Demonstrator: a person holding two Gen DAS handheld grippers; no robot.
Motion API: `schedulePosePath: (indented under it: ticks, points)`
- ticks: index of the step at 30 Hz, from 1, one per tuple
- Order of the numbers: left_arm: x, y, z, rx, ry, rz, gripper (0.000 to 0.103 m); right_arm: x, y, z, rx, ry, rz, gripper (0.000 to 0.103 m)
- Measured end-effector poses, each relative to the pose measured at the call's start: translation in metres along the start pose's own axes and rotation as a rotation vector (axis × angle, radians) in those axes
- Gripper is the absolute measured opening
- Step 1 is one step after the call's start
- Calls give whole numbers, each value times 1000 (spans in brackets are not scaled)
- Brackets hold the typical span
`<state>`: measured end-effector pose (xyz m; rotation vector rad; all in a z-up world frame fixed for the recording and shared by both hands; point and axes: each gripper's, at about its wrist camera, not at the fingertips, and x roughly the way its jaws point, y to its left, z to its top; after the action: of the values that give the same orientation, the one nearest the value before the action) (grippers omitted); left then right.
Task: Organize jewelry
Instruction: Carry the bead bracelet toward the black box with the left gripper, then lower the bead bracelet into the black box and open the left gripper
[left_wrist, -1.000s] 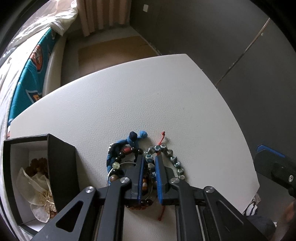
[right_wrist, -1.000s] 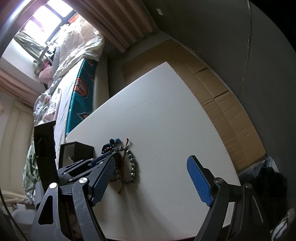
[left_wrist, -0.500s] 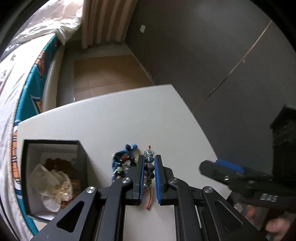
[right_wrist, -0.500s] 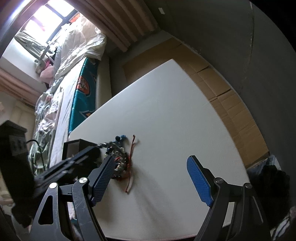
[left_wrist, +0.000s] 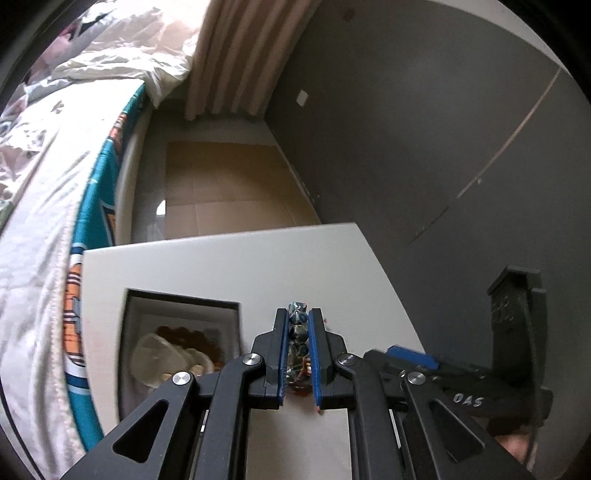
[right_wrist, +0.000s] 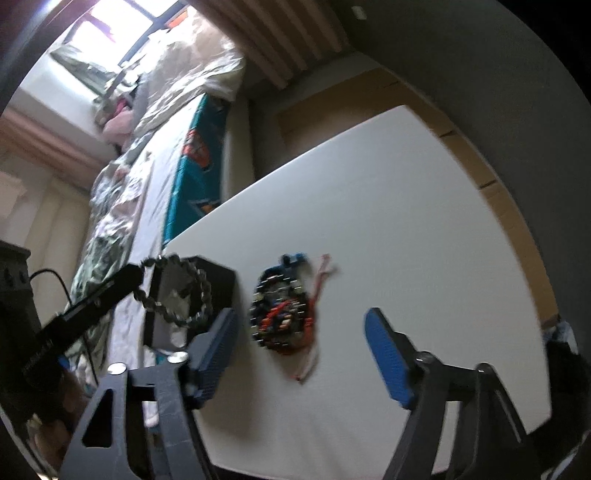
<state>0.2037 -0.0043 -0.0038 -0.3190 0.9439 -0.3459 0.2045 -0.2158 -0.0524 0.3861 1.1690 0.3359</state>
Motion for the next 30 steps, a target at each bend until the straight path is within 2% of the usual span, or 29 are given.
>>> schedulePosePath:
  ticks: [4,8,10,12,20,26,28,30]
  points:
    - [-7,15,3,-29,-16,8,10,17,15,-1,-25,36,27,58]
    - [-8,32,5,-55,-22,15,10,34,26,0,-42,51,21,55]
    - [-9,41,5,-67,-18,19,10,42,31,2,-40,61,31,46]
    - [-9,47,5,-79,-18,21,10,49,35,3,-48,59,33,42]
    - [-13,61,7,-105,-24,19,10,73,36,11,-33,78,3,41]
    - [-17,64,7,-109,-28,15,10,88,33,18,-14,94,-15,26]
    - [-18,63,6,-108,-27,14,10,89,32,18,-7,96,-22,13]
    - [-18,61,5,-108,-24,14,10,87,30,15,1,100,-12,11]
